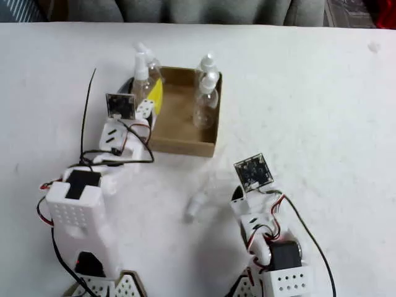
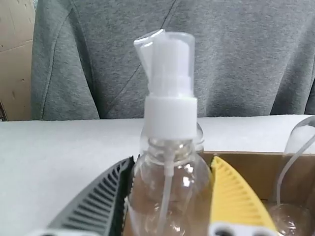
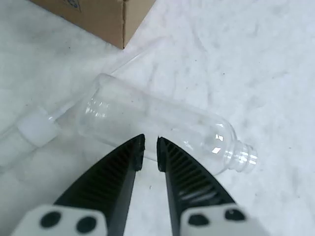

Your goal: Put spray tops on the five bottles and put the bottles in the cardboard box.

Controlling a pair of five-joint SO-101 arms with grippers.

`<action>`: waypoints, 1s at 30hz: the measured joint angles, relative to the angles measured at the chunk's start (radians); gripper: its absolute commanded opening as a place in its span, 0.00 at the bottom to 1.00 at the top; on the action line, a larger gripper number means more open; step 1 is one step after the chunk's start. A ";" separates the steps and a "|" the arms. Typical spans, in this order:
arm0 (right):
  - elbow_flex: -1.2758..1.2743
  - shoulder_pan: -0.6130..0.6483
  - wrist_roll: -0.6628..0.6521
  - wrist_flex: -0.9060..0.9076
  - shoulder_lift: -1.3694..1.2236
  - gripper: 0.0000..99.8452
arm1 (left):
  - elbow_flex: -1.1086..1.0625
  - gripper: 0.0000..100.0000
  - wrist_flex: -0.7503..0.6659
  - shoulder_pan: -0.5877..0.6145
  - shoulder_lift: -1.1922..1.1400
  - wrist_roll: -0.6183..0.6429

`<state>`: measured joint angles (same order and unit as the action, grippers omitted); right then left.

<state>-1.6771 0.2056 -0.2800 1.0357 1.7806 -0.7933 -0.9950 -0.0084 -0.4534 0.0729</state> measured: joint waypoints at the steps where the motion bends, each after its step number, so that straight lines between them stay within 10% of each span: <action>1: 0.000 0.000 0.000 0.000 0.000 0.02 | 0.000 0.24 0.000 0.000 0.000 0.000; 30: 0.000 0.000 0.000 0.000 0.000 0.02 | -0.003 0.34 0.084 0.021 0.023 0.034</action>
<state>-1.6771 0.2056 -0.2800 1.0357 1.7806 -0.7963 -0.9106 0.0130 -0.4304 0.1066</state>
